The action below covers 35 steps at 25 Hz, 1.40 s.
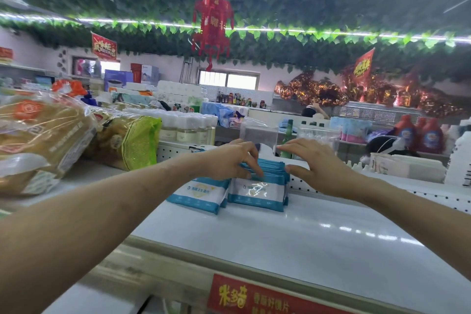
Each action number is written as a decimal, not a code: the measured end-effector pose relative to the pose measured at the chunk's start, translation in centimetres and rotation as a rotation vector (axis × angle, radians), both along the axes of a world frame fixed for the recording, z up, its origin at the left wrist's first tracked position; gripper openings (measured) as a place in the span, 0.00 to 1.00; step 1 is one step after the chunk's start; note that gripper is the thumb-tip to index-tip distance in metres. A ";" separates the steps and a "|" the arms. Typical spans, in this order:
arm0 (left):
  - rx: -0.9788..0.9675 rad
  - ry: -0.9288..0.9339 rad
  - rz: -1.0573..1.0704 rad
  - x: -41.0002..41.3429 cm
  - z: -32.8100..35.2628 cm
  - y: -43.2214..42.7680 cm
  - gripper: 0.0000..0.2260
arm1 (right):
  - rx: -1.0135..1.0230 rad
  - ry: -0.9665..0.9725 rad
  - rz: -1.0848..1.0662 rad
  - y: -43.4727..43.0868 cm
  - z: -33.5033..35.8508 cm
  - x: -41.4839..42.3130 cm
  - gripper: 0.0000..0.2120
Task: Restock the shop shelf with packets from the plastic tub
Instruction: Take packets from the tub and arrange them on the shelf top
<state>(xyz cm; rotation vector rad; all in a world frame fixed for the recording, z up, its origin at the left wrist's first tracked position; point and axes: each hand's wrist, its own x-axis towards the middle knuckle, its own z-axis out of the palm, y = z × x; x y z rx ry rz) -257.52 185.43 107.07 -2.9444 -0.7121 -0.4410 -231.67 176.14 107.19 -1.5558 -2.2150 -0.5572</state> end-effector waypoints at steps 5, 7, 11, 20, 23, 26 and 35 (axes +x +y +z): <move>0.047 -0.108 0.262 -10.2 3.1 -3.9 0.12 | -0.029 -0.005 0.183 3.2 0.9 -9.5 0.21; 0.067 -0.123 0.386 -15.7 3.7 -6.0 0.13 | -0.043 0.009 0.306 4.4 0.8 -15.1 0.21; 0.077 -0.078 0.686 -28.2 2.7 -12.8 0.13 | -0.095 -0.007 0.644 4.2 0.0 -28.8 0.19; -0.190 -0.117 1.315 -44.0 -15.1 -34.8 0.13 | -0.476 -0.175 1.189 -7.7 -16.8 -54.2 0.18; -0.351 -0.161 1.443 -43.8 -23.0 -41.0 0.16 | -0.689 -0.236 1.258 -11.3 -25.1 -55.8 0.17; -0.620 -0.193 1.503 -42.3 -31.2 -46.7 0.14 | -0.899 -0.375 1.313 -14.4 -32.8 -53.9 0.12; -1.032 -0.211 1.248 -37.7 -44.0 -54.2 0.15 | -1.188 -0.683 1.330 -17.1 -43.8 -47.8 0.13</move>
